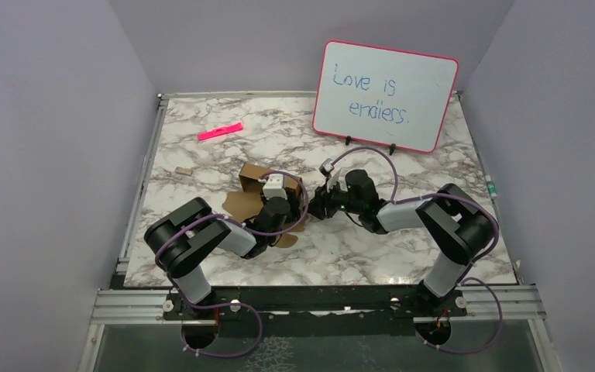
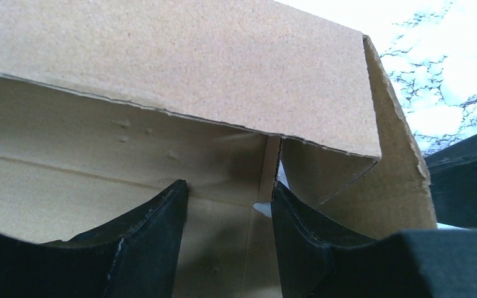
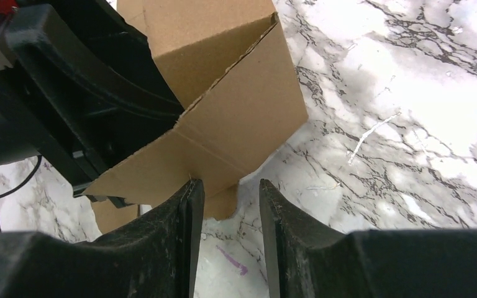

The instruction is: Fold the paper box

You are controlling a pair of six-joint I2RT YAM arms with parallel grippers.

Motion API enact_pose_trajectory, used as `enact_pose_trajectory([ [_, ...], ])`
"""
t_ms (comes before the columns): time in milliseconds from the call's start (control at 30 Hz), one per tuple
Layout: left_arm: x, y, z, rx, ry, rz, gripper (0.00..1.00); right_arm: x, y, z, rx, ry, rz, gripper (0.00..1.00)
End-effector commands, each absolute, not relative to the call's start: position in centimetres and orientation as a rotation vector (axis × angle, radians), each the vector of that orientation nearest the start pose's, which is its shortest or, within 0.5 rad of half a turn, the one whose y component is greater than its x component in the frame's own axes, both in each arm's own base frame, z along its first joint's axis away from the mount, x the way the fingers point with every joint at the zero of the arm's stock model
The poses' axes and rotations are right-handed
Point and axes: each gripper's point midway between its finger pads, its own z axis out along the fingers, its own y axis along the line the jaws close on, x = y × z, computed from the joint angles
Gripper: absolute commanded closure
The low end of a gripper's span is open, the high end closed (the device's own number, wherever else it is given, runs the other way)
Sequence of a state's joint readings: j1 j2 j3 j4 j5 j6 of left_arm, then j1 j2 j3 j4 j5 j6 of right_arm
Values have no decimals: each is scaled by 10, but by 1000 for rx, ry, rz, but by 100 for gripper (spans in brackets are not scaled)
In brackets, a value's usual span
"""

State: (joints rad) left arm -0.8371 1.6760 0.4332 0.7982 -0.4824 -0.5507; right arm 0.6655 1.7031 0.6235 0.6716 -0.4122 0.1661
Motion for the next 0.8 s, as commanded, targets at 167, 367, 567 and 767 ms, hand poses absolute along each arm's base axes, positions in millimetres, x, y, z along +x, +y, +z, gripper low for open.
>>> enact_pose_trajectory([
  [167,280,-250,4,40,2110,-489,47,289,333,60,-801,1817,988,56],
  [367,279,-254,21,31,2076,-541,45,287,332,58,-826,1807,982,56],
  [567,278,-253,31,11,2064,-554,40,287,332,57,-841,1796,976,56],
  [767,275,-246,38,-11,2071,-543,33,286,333,55,-870,1787,973,56],
])
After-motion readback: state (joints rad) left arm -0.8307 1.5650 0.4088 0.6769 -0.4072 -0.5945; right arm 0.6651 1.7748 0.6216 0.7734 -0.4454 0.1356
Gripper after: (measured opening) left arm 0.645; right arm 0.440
